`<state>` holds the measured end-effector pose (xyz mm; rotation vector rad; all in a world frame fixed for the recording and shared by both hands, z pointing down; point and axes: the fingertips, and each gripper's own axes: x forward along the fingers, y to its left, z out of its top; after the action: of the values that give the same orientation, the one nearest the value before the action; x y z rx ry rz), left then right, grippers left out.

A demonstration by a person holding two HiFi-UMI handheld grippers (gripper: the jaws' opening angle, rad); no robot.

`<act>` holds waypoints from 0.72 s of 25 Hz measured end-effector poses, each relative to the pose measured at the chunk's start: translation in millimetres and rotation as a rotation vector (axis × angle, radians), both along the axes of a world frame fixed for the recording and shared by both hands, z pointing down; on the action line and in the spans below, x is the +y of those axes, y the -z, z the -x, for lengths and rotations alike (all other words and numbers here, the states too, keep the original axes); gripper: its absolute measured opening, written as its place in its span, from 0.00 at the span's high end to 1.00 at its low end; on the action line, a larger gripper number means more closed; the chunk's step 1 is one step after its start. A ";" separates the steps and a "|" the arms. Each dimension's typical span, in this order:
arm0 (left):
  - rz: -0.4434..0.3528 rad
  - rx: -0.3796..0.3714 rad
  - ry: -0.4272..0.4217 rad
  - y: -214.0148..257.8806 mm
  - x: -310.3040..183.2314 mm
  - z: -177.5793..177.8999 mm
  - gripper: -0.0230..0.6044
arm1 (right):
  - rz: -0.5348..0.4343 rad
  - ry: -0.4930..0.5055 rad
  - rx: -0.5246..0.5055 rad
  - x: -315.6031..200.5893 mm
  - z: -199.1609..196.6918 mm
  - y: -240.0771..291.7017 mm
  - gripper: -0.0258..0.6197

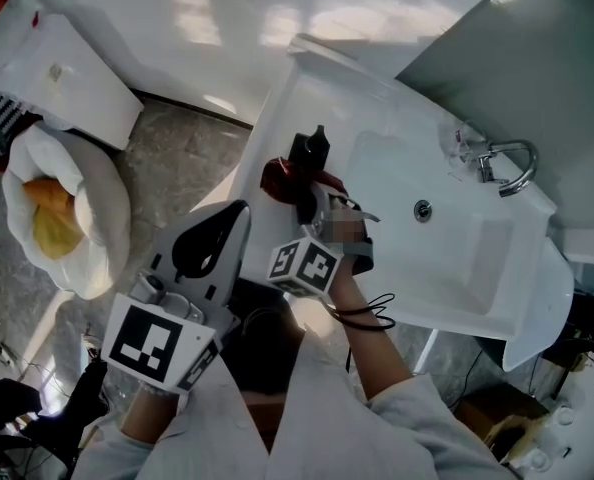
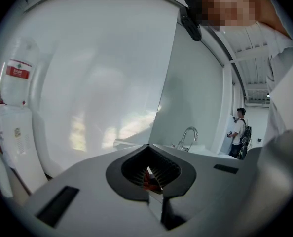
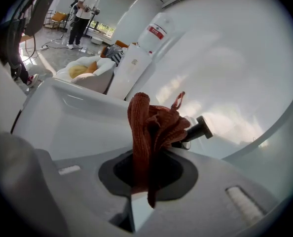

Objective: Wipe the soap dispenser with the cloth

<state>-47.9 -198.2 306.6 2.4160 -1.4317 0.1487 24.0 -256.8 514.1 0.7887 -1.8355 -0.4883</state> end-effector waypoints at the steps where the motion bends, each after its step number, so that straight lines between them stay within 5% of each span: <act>1: 0.000 -0.001 -0.001 -0.5 1.3 -0.8 0.96 | 0.005 0.007 0.014 1.5 0.2 -4.2 0.87; 9: -0.006 -0.009 0.019 3.6 7.5 -4.4 0.96 | 0.111 0.045 0.073 15.5 -1.9 -44.3 0.87; 18: -0.037 0.002 -0.007 16.0 9.4 -14.0 0.96 | 0.114 0.012 -0.012 39.7 -18.3 0.4 0.87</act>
<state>-34.0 -188.8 290.7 2.4506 -1.4376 0.1226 42.3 -217.1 513.7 0.7053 -1.8631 -0.3833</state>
